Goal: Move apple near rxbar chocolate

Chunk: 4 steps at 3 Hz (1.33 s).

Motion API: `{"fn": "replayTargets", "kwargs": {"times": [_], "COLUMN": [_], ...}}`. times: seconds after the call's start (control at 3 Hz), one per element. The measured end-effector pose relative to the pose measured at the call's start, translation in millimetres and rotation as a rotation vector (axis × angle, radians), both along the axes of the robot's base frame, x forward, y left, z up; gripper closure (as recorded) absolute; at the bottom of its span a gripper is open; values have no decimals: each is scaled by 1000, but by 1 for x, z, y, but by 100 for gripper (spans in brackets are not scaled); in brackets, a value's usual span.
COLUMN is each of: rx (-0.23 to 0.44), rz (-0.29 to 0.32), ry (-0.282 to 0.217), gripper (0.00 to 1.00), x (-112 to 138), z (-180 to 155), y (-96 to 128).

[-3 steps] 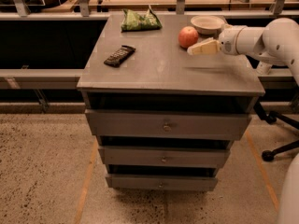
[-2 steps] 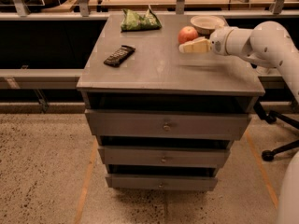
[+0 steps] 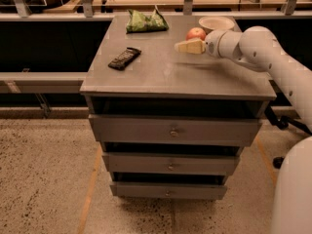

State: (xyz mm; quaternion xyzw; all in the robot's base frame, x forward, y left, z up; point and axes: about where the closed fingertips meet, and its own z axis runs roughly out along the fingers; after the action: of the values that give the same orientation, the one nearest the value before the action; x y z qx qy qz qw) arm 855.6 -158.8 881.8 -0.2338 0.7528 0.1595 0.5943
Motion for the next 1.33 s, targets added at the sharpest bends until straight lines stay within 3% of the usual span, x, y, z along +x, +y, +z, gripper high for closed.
{"fn": "replayTargets", "kwargs": {"times": [0.33, 0.67, 1.0, 1.33], "rx": [8, 4, 10, 20], "rz": [-10, -22, -17, 66], "ry": [-4, -11, -2, -2], "gripper": [13, 37, 68, 90], "x": [18, 32, 35, 29], "z": [-7, -8, -10, -2], "y": [8, 3, 3, 26]}}
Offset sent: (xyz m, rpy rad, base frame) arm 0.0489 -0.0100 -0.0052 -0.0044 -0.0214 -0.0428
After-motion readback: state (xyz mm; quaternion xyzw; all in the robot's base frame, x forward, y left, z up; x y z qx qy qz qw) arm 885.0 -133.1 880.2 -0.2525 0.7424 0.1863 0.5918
